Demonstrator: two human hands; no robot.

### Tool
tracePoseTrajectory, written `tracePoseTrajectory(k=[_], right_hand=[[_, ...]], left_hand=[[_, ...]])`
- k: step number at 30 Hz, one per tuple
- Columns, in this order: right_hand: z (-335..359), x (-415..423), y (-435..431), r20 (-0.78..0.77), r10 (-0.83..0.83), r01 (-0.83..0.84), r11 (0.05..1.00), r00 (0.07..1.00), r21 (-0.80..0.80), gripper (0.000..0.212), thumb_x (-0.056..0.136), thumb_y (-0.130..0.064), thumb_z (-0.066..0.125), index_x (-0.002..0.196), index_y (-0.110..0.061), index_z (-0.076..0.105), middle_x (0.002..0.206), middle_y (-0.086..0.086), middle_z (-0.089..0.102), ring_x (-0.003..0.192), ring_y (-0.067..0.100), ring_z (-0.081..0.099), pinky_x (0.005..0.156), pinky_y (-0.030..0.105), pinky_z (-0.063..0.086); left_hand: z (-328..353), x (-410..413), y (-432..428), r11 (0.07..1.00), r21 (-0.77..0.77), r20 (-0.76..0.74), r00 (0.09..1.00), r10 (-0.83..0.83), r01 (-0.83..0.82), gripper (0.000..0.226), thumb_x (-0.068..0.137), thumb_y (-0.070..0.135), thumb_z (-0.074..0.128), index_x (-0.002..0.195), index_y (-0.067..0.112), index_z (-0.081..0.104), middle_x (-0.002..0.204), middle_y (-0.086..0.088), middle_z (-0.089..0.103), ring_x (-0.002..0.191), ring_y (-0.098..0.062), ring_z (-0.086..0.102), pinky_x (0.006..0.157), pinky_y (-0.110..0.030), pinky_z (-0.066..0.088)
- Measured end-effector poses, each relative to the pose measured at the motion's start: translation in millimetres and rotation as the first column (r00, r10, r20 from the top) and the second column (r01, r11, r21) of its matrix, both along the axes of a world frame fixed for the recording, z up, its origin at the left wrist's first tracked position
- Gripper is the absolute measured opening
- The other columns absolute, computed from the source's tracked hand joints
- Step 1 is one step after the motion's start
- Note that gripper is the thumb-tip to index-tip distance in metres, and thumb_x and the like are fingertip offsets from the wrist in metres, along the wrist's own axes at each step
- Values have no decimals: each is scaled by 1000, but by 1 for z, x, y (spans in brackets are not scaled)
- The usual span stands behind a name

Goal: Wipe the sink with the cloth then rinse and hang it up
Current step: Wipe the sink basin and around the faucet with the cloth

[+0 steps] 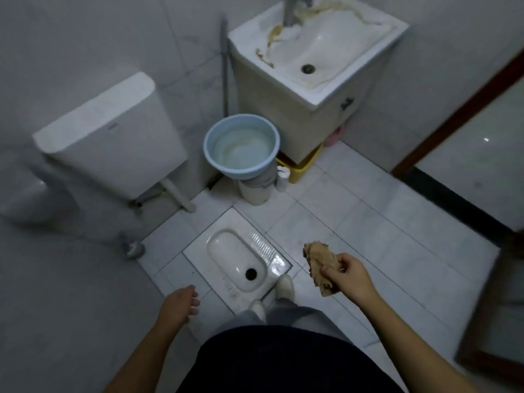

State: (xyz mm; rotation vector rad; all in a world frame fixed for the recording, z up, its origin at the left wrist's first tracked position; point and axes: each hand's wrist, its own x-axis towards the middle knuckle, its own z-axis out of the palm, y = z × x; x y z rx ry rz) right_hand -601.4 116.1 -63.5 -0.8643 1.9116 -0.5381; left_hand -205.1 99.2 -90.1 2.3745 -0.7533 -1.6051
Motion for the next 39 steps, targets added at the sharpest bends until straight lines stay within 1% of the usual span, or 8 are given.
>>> tracePoseTrajectory(k=[5,13,16,20,26,33,36,39], right_hand=[[-10,-53,83,-77,-231,236,969,970,72,17,80,-21,78,85,-12,65,78,6,71,70,26,68,62,38,55],[-43,-121,164,-61,-564,567,815,824,122,17,85,-13,76,86,-2,64,84,20,72,73,32,68,69,42,56],[-51,-152,163,-40,-602,601,785,797,154,26,87,-17,75,92,5,63,87,28,69,69,31,63,60,36,52],[-51,-197,123,19,-586,575,801,810,168,35,90,-26,73,98,7,64,83,20,68,64,25,59,50,27,48],[-32,-255,14,56,-490,486,871,870,75,20,85,-18,73,96,-2,68,90,17,73,78,27,69,65,34,55],[-17,-323,-98,13,-443,443,897,897,-9,17,84,-14,73,93,-2,66,82,14,68,68,18,59,61,31,51],[-12,-353,-125,-13,-493,494,869,870,22,16,85,-16,74,91,-4,65,81,8,67,68,17,59,62,29,49],[-5,-382,-146,-56,-552,554,831,832,41,15,86,-18,74,89,-6,65,81,8,68,68,16,60,59,26,46]], left_hand=[[-2,-97,-34,940,-9,-83,937,-340,340,30,102,30,51,96,6,68,90,-13,72,73,-24,65,63,-29,46],[13,-238,-76,745,-128,-56,745,-665,655,27,101,26,52,93,8,69,92,-10,75,76,-23,68,67,-30,48],[12,-273,-96,720,-110,-14,723,-690,685,29,101,26,52,97,3,69,93,-12,74,75,-24,69,64,-30,48],[9,-302,-119,730,-102,31,736,-677,676,27,101,24,53,98,2,68,93,-16,74,74,-25,68,62,-30,47],[15,-302,-160,817,-57,99,817,-567,574,25,101,22,54,97,1,68,94,-19,74,76,-31,69,67,-34,47],[-5,-343,-261,880,30,69,877,-476,475,29,103,19,52,99,-7,65,86,-21,67,69,-30,60,61,-31,40],[-16,-393,-316,861,47,21,861,-508,507,29,104,21,49,96,-3,63,82,-18,65,67,-28,58,61,-29,37],[-16,-457,-368,781,28,-17,781,-624,624,30,104,24,48,101,-2,63,85,-15,66,69,-26,59,61,-29,39]])
